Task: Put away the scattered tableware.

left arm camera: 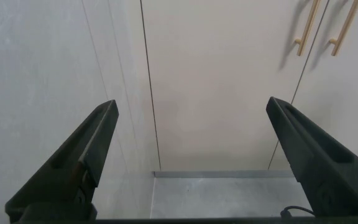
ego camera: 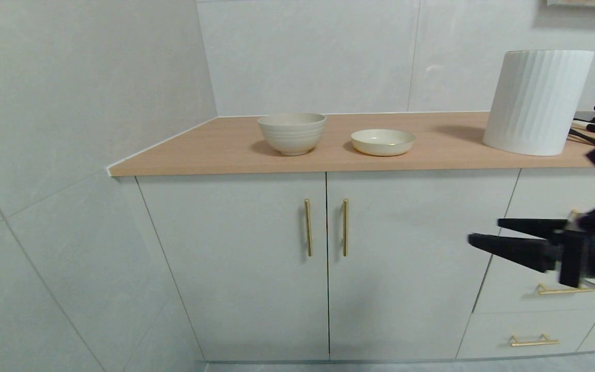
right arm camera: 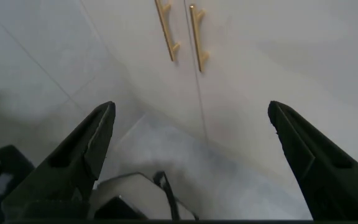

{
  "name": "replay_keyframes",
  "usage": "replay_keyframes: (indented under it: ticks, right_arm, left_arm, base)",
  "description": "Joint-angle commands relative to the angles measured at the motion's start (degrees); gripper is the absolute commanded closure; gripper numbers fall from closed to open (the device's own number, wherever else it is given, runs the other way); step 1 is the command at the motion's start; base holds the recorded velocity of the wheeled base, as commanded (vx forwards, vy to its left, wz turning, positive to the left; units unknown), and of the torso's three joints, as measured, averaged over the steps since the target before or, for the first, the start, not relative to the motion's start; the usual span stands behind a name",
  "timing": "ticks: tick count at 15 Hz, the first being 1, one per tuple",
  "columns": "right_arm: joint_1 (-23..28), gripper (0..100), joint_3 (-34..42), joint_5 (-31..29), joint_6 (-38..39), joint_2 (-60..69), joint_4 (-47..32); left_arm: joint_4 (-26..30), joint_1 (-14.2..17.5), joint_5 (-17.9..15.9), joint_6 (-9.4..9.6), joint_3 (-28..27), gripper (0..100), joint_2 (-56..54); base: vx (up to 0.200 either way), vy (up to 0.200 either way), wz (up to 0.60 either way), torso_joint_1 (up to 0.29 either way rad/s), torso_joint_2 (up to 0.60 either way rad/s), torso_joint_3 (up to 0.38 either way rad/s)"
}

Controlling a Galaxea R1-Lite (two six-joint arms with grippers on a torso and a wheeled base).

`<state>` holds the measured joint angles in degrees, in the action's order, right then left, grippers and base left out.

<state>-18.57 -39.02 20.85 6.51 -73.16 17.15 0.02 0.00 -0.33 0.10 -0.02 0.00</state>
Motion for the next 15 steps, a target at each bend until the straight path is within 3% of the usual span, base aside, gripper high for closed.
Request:
replay_keyframes:
  ticks: [1,6,15]
  right_arm:
    - [-4.9,0,-10.1,1.4,3.8,-23.9,9.0]
    - [-6.7,0,-24.4,5.3,6.6,-36.0,6.8]
    - [-8.1,0,-27.2,5.6,8.3,-43.7,9.9]
  left_arm:
    - [0.1,0.0,0.0,-0.01,0.0,0,0.0]
    - [0.0,0.0,0.0,-0.01,0.0,0,0.0]
    - [0.0,0.0,0.0,-0.01,0.0,0,0.0]
  base:
    - [0.0,0.0,0.0,0.0,0.0,0.0]
    - [0.0,0.0,0.0,0.0,0.0,0.0]
    - [0.0,0.0,0.0,0.0,0.0,0.0]
